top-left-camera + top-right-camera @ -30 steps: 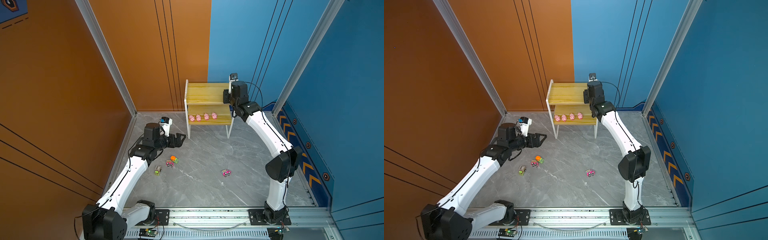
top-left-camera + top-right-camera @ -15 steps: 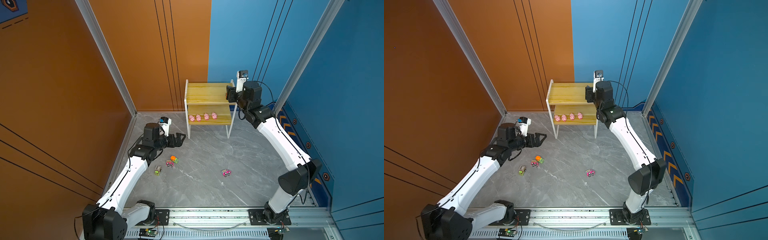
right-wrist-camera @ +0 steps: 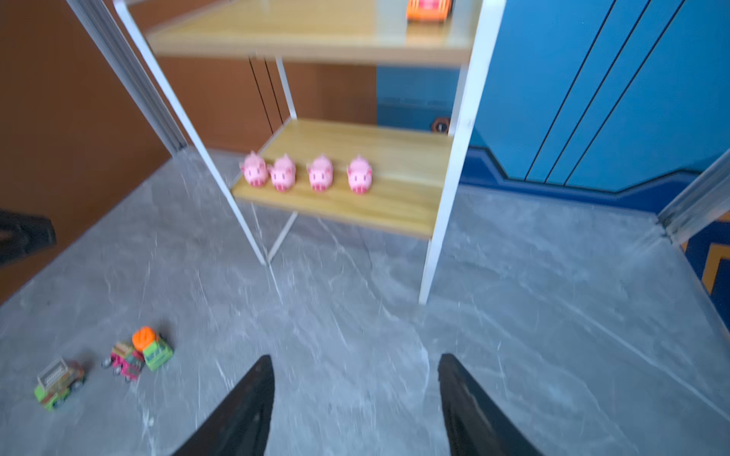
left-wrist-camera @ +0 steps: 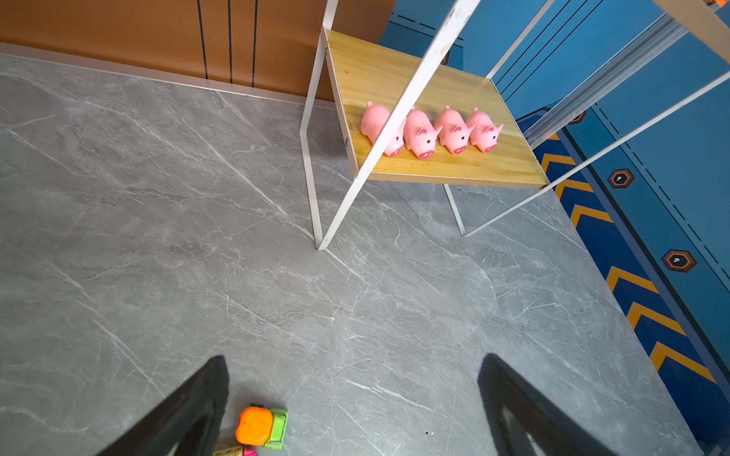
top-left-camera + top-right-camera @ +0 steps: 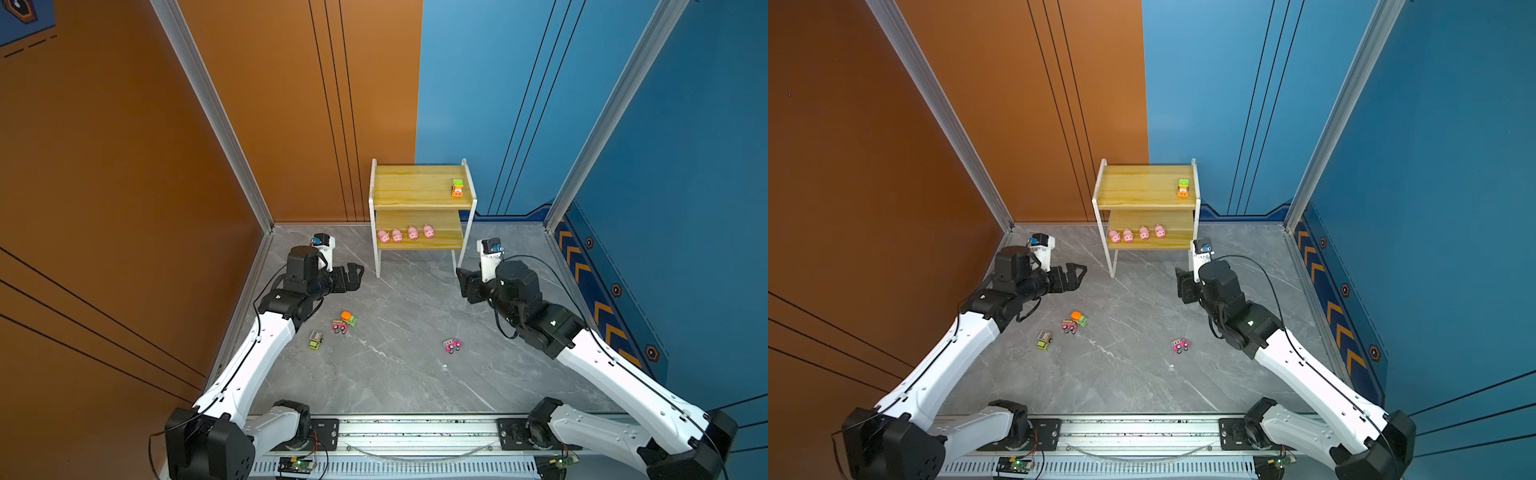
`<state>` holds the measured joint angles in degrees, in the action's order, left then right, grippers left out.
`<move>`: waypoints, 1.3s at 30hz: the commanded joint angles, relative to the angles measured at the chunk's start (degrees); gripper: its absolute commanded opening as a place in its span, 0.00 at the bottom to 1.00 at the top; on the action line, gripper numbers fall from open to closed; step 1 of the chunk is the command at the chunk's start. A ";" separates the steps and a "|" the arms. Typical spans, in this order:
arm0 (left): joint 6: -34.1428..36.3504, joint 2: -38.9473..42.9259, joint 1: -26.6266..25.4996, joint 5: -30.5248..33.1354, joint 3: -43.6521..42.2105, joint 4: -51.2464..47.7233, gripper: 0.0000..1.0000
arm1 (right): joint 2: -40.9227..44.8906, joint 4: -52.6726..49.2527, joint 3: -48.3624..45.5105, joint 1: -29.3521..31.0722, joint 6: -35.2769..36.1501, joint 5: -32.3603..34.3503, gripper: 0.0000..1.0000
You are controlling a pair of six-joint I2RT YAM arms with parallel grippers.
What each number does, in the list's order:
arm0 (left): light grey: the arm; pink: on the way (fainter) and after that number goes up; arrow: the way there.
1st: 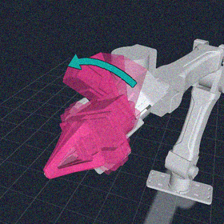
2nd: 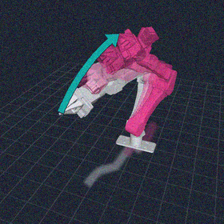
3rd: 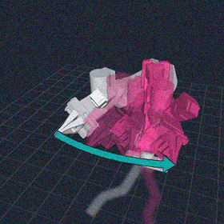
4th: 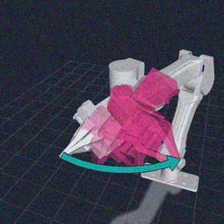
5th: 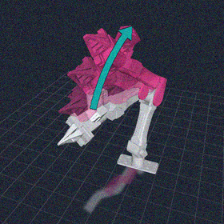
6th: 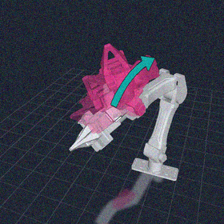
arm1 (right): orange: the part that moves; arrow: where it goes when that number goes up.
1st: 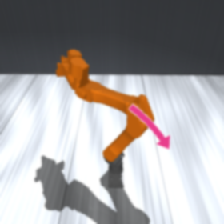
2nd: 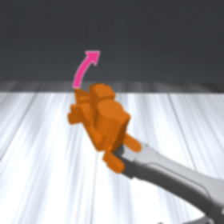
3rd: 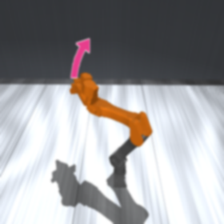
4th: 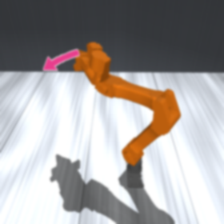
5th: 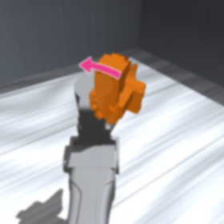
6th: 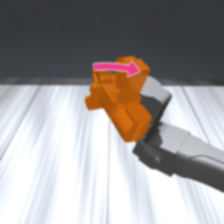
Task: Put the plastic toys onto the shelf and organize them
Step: 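Withdraw the right gripper from the shelf toward the pink truck on the floor, then lower the right gripper onto the pink truck and close on it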
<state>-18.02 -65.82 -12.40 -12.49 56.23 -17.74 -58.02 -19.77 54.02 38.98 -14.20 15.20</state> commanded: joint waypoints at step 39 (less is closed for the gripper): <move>-0.15 -2.61 -4.08 -0.02 1.21 -4.15 0.98 | -35.39 -17.58 0.08 1.65 1.41 -16.01 0.72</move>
<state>-18.02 -68.27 -16.21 -11.57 56.25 -20.84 -92.60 -35.24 53.36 40.80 -13.87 0.86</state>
